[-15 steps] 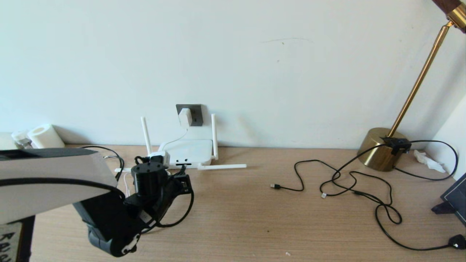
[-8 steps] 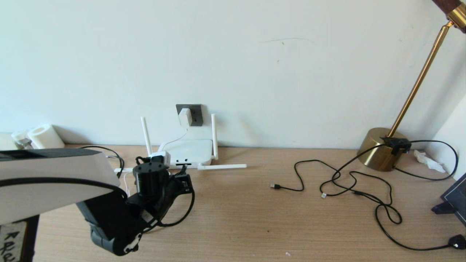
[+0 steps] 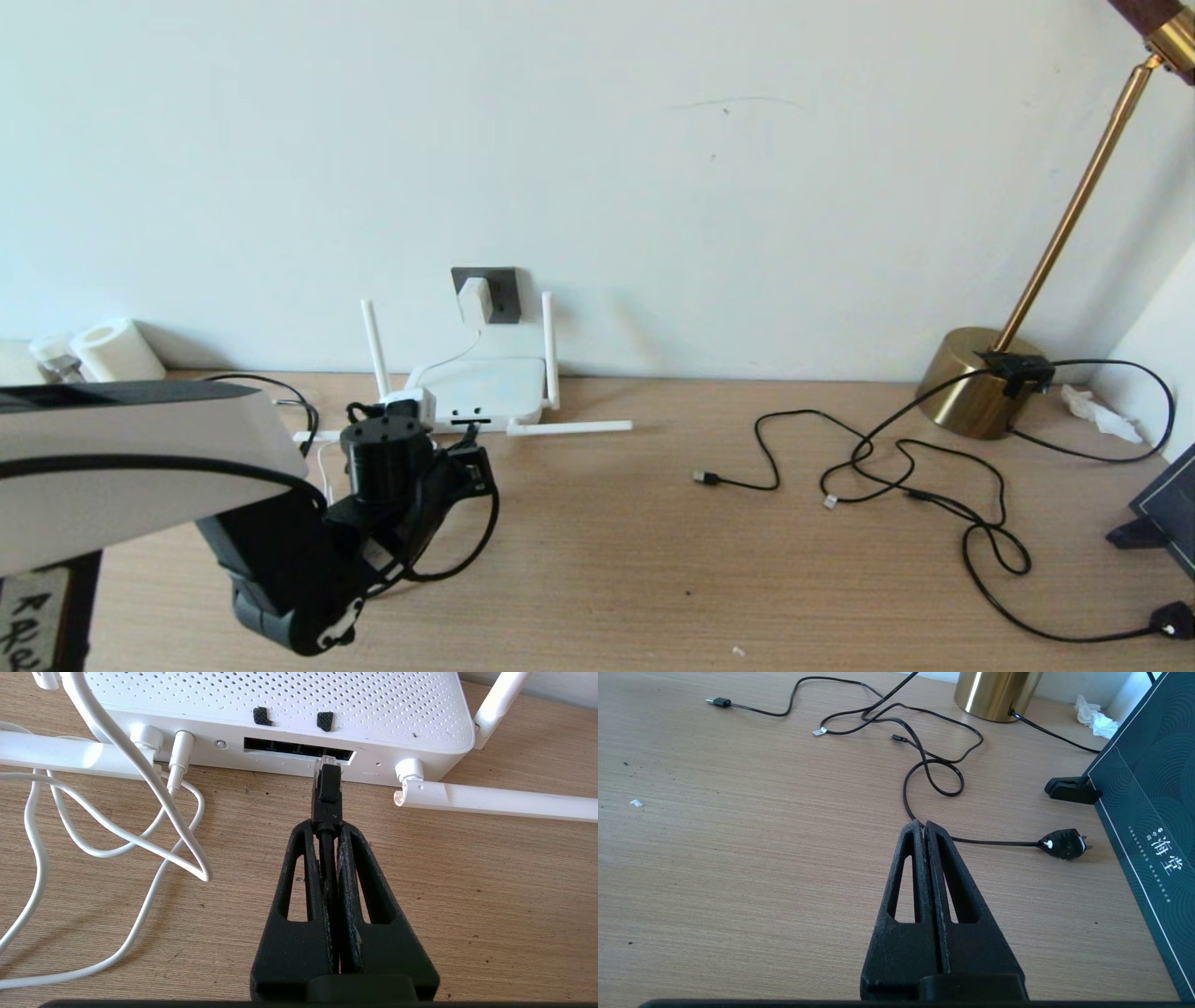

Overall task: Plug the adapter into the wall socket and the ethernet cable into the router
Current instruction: Align cable and router interface

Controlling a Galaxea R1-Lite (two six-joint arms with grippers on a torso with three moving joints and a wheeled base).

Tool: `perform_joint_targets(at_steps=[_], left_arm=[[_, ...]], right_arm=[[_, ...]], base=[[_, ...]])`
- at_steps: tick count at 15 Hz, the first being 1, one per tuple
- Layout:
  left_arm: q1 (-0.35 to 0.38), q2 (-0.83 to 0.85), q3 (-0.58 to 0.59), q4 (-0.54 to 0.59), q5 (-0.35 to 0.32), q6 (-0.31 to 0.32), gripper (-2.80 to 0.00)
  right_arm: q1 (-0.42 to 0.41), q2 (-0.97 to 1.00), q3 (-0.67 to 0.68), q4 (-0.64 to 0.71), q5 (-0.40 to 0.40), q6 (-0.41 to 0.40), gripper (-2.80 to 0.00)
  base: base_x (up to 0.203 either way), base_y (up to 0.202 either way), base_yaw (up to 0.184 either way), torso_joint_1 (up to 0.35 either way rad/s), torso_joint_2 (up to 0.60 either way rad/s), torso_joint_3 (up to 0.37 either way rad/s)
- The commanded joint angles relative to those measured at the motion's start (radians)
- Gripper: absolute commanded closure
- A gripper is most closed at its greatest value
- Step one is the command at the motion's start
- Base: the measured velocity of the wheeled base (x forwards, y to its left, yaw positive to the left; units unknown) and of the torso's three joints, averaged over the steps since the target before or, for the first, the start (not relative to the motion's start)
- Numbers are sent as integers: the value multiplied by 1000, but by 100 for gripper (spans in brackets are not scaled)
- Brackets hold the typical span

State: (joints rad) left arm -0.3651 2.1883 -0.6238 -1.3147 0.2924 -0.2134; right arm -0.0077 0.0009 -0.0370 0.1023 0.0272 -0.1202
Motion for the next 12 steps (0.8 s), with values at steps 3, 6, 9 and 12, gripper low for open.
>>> perform_joint_targets(at_steps=[3, 6, 9, 12], left_arm=[[0, -2, 1, -8, 2, -1, 0], [0, -5, -1, -8, 2, -1, 0], [0, -2, 3, -8, 2, -1, 0], [0, -2, 1, -8, 2, -1, 0]], right_arm=[[0, 1, 0, 0, 0, -1, 0], [0, 1, 0, 0, 0, -1, 0], [0, 1, 0, 0, 0, -1, 0], [0, 1, 0, 0, 0, -1, 0]], base=[[0, 0, 0, 0, 0, 0], [0, 0, 0, 0, 0, 0], [0, 0, 0, 0, 0, 0], [0, 0, 0, 0, 0, 0]])
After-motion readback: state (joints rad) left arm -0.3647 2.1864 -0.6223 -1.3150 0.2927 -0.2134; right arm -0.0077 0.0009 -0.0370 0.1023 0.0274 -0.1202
